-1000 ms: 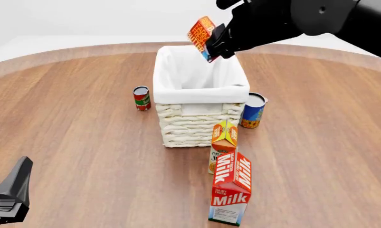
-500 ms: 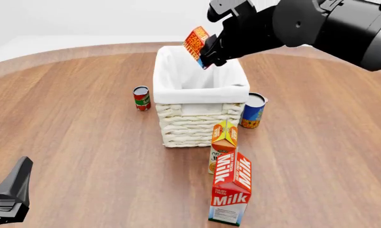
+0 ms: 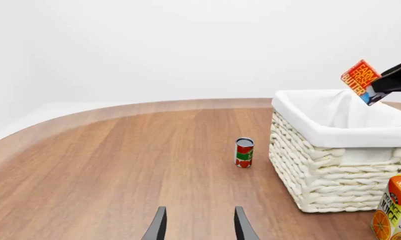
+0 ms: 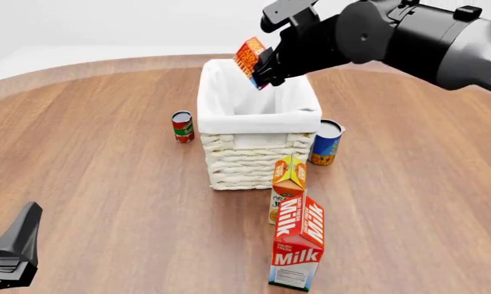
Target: Pick up the butter and put it in the basket.
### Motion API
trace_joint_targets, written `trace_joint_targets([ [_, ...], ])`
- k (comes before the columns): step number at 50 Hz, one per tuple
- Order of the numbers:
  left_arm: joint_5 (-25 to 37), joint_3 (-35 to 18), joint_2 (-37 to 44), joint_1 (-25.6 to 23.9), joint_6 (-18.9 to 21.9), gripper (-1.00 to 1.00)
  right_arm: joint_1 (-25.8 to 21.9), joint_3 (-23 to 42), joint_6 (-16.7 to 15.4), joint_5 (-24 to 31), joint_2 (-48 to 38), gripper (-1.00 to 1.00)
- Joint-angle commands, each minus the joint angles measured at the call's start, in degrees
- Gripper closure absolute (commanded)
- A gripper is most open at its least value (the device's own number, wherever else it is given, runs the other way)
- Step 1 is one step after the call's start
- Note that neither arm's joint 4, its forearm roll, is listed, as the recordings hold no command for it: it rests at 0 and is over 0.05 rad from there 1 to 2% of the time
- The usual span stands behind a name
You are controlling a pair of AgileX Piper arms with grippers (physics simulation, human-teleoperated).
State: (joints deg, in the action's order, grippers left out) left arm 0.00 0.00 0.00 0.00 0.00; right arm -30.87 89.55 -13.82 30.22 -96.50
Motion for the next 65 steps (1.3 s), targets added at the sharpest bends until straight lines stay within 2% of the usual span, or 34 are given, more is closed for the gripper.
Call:
trace_joint_targets([
  [1, 0.00, 0.00, 0.00, 0.00, 0.00, -1.00, 0.06, 2.04, 1.13, -0.96, -1.13, 1.00],
  [65, 0.00, 0.00, 0.00, 0.00, 0.00, -1.00, 0.96, 3.10, 1.06, -3.76, -6.83, 1.00],
])
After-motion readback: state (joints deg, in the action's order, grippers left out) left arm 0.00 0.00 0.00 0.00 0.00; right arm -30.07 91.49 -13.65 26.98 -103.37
